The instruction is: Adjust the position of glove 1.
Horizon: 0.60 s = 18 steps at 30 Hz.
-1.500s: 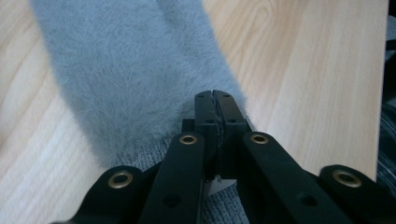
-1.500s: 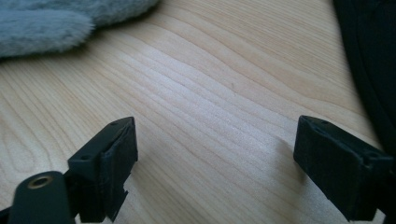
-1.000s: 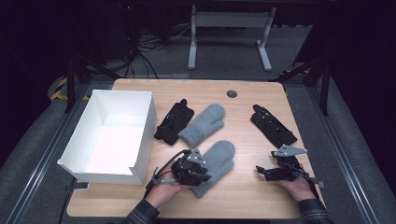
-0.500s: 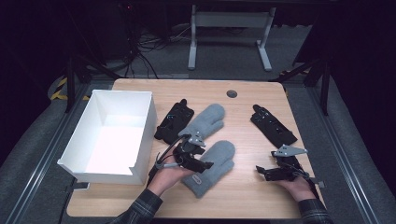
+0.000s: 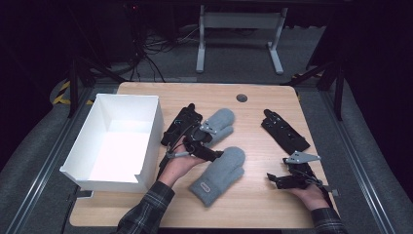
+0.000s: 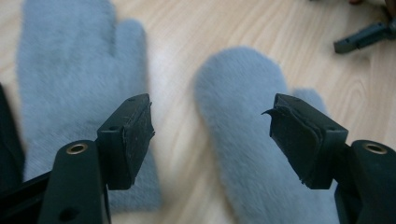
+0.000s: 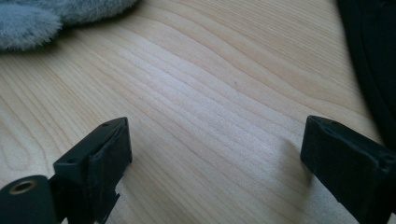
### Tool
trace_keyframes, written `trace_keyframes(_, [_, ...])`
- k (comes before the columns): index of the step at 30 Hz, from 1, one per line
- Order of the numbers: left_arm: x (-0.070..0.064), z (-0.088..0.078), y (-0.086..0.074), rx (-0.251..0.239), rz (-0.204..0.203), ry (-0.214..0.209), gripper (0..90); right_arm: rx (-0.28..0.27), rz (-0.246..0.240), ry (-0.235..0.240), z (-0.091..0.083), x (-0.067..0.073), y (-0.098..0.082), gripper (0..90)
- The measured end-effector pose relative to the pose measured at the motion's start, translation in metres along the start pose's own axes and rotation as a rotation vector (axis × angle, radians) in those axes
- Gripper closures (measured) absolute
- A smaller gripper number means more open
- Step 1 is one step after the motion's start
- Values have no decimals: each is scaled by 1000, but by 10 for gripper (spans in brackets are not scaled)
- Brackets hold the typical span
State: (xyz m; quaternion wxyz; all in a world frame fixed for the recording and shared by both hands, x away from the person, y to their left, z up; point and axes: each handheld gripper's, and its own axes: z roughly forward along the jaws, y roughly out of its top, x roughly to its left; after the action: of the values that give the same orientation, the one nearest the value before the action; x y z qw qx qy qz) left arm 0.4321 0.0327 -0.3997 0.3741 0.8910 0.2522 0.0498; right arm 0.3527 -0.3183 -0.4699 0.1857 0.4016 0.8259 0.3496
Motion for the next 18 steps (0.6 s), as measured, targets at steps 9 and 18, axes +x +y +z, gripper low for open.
trace_keyframes(9, [24, 5, 19, -18, -19, 48, 271, 0, 0, 0, 0, 0, 0, 90])
trace_keyframes(18, [46, 18, 35, -20, -25, 100, 261, 0, 1, -1, 0, 0, 0, 90])
